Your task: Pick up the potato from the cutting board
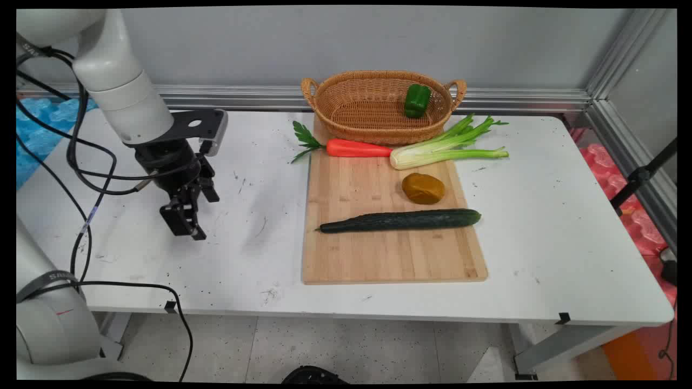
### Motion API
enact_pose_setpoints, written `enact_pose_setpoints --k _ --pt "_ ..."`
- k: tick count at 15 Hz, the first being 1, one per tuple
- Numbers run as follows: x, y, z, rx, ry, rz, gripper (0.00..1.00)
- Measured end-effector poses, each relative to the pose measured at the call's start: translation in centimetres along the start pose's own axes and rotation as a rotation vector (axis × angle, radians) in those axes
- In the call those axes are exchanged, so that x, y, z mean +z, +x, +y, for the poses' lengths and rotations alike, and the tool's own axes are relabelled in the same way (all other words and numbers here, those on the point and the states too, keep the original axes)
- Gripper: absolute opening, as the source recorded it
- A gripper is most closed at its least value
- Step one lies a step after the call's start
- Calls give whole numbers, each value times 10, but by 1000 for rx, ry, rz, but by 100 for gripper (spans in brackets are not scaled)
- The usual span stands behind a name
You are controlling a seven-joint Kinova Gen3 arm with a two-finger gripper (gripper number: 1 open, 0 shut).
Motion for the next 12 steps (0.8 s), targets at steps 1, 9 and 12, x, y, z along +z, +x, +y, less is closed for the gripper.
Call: enact_pose_setpoints --k 1,9,12 --pt "0 4 -2 2 3 10 100" --pt "-3 95 -31 32 60 191 100" --pt "-3 133 -42 39 77 265 100"
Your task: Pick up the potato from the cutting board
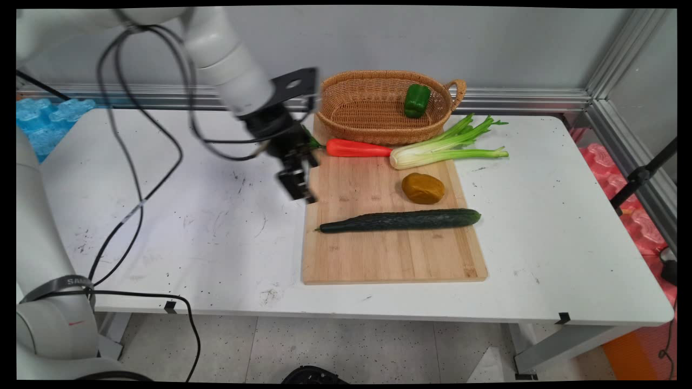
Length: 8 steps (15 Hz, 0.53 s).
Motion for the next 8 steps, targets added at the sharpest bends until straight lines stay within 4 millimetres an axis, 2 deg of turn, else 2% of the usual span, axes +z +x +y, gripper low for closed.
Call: enact_pose_setpoints --k 5,8 --pt "27 62 -22 12 22 127 100" --pt "43 83 -31 20 22 162 100"
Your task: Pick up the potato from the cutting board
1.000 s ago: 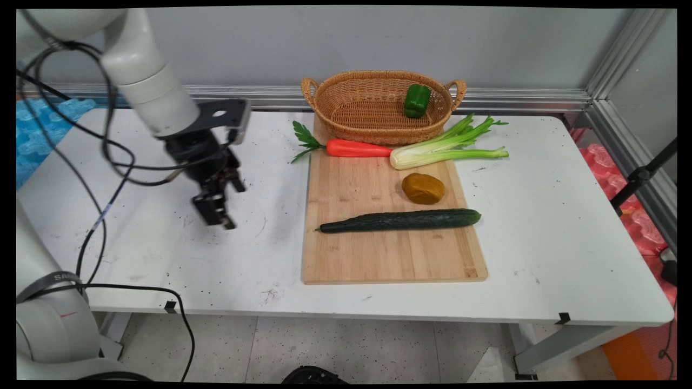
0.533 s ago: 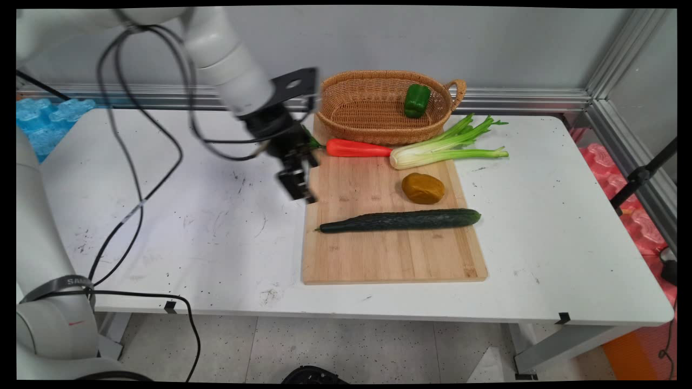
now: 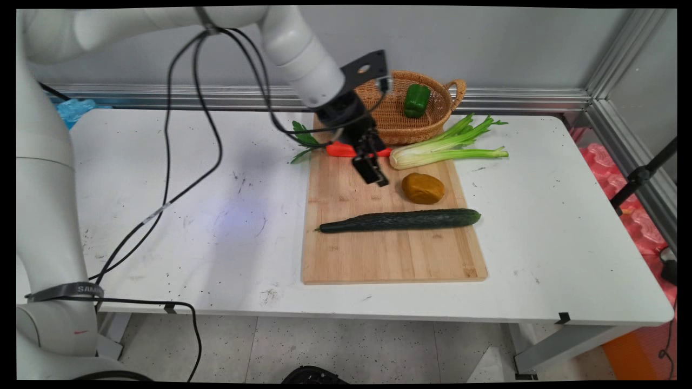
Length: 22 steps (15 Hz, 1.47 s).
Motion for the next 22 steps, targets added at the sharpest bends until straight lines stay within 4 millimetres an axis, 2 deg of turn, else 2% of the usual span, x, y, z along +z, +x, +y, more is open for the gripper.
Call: enact_pose_setpoints --k 4,8,13,19,20,22 --pt "32 18 -12 12 -8 34 100" --pt "64 27 -21 29 -13 48 100" --pt "98 30 -31 47 -11 54 100" --pt "121 28 -35 57 -24 60 100" --pt "124 28 -35 58 -27 60 0" --pt "129 27 -36 61 -34 60 0"
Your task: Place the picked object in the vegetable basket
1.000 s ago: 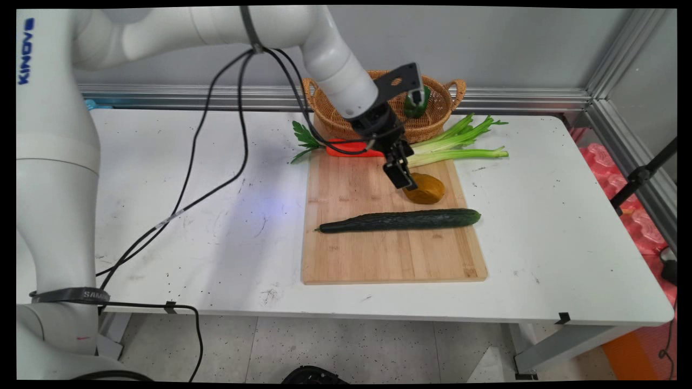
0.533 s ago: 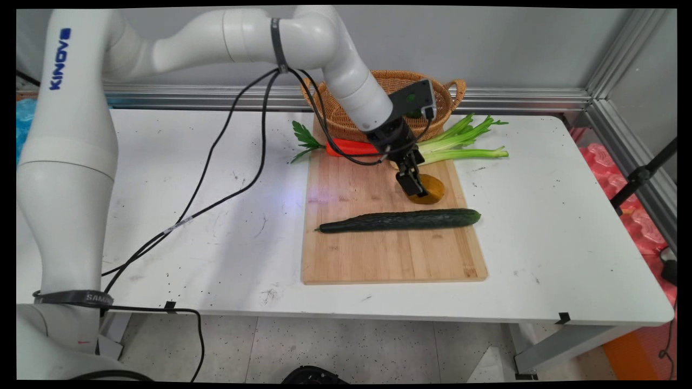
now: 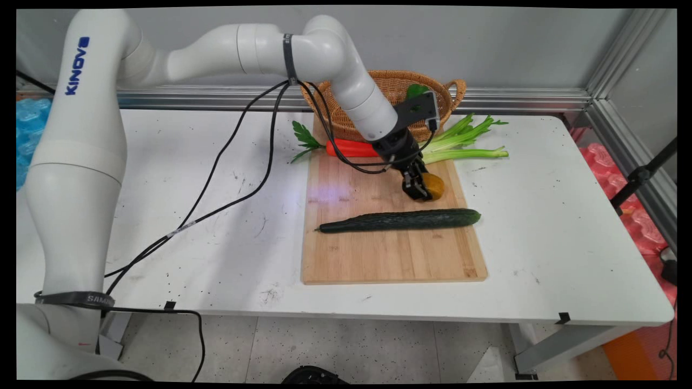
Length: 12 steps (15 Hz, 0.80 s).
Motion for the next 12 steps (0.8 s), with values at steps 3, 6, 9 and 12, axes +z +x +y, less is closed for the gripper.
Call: enact_pose_setpoints --k 3,6,9,12 --pt "3 -1 0 -2 -7 0 0" --pt "2 1 1 -6 -13 2 0" --pt "-9 11 1 -11 -7 14 0" --pt "-29 25 -1 -15 11 29 0"
